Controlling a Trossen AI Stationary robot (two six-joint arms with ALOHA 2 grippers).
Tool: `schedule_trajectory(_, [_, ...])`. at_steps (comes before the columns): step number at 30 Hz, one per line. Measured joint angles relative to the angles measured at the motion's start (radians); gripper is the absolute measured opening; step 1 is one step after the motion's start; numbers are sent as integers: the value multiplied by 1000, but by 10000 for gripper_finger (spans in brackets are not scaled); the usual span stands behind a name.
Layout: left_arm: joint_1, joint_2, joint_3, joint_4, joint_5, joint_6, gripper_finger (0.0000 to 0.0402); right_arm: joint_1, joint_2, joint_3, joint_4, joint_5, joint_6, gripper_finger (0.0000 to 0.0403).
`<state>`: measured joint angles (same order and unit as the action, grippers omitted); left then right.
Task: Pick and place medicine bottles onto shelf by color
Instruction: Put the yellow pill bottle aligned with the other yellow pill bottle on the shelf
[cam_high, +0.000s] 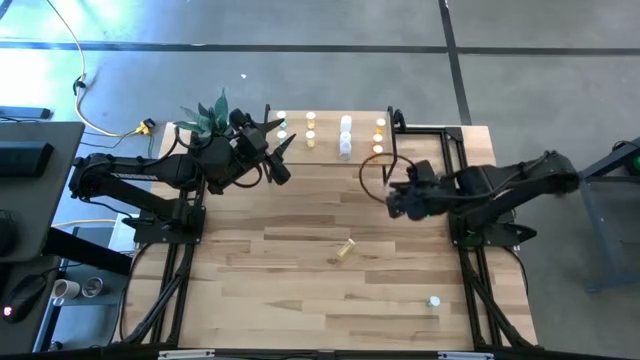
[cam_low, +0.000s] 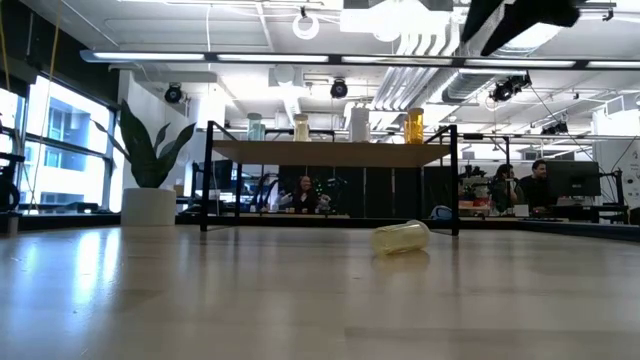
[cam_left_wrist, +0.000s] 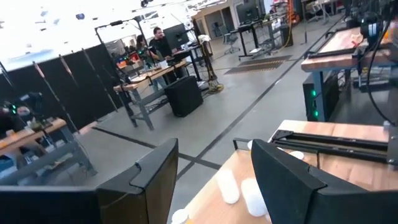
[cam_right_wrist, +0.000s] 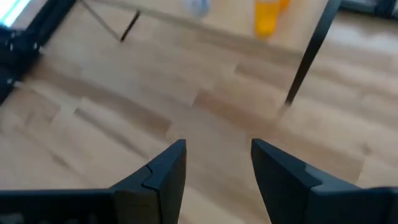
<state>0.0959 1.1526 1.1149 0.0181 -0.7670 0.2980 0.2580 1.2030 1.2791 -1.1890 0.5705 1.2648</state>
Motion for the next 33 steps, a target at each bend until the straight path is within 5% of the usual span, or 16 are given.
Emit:
schedule_trajectory(11, [-72, 0, 0, -90, 7, -243, 193, 137, 2, -57, -8, -78, 127, 172])
schedule_trajectory(21, [-162, 6, 0, -225, 203, -532, 193, 248, 2, -84, 24, -169, 203, 172])
schedule_trajectory(33, [-270, 73, -2, -395, 206, -795, 193, 373, 62, -84, 39, -201, 258, 172])
